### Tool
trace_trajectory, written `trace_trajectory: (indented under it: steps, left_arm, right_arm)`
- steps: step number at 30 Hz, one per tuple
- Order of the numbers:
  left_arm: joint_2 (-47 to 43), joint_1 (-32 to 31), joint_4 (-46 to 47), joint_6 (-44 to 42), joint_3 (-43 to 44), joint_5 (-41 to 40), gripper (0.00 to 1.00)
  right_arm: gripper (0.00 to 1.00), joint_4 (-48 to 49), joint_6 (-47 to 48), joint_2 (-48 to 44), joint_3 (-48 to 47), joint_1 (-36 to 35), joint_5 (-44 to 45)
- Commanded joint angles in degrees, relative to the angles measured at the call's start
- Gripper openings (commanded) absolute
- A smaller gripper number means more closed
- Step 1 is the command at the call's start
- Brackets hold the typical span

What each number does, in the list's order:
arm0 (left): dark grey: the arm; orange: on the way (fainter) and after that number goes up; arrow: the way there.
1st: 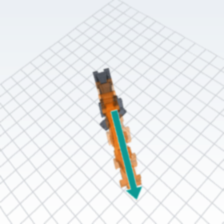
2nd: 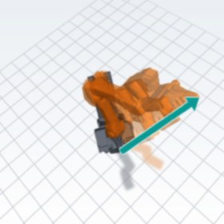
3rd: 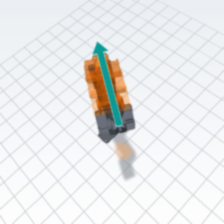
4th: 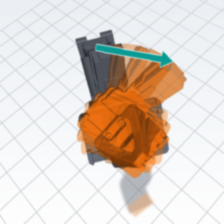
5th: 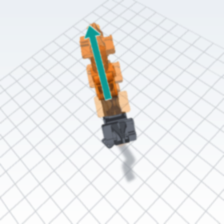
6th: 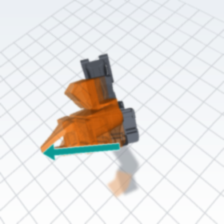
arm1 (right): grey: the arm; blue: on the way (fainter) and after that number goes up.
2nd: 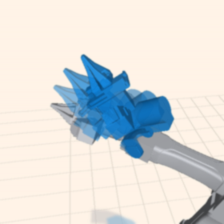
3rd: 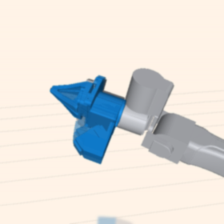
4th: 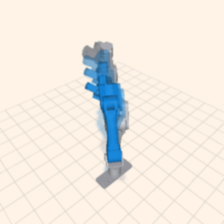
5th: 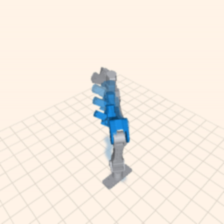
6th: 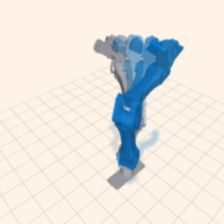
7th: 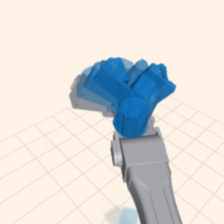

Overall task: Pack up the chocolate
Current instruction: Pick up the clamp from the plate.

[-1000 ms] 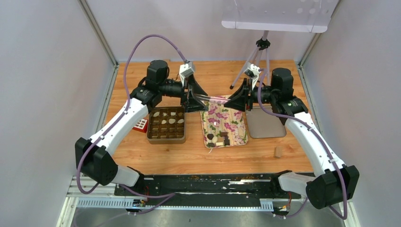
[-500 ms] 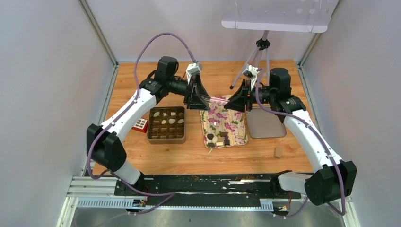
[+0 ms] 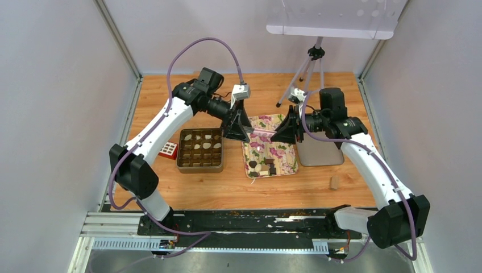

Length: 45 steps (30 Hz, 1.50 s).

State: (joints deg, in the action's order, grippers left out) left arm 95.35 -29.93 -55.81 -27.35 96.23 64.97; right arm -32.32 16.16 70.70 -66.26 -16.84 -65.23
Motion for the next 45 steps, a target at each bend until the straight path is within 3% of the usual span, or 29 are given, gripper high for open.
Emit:
trace_trajectory:
  steps: [1, 4, 8, 18, 26, 32, 38, 45]
  left_arm:
    - [-3.3, 0.6, 1.7, -1.6, -1.9, 2.0, 0.8]
    - [-4.3, 0.6, 8.6, 5.0, -3.4, 1.7, 0.81]
    - [-4.4, -1.0, 11.6, 6.5, -4.9, 1.0, 0.82]
    - [0.0, -3.4, 14.8, 11.7, -1.8, 1.5, 0.71]
    - [0.8, -3.4, 14.3, 12.3, -1.5, 2.4, 0.58]
    - [2.1, -3.3, 13.7, 12.3, -0.5, 2.3, 0.56]
    - [2.7, -3.4, 12.6, 11.1, -0.2, 1.9, 0.6]
    - [3.6, -3.3, 10.0, 7.8, 0.7, 1.1, 0.5]
  right_arm:
    - [0.18, 3.6, -2.1, -3.0, 2.1, -0.4, -2.3]
    - [0.18, 2.1, -1.3, -3.4, 2.4, -0.2, -2.1]
    - [0.18, 3.6, -1.8, -3.0, 2.9, 0.0, -2.6]
    - [0.19, 7.5, -4.4, -0.9, 2.5, -0.1, -2.8]
    - [0.19, 10.8, -6.1, -2.3, 3.9, -0.1, -1.4]
    - [0.2, 12.3, -7.2, -3.0, 4.6, -0.1, -1.2]
    - [0.19, 13.3, -8.2, -3.4, 5.2, -0.1, -1.1]
    - [0.2, 14.1, -8.6, -2.8, 5.1, -0.1, -1.1]
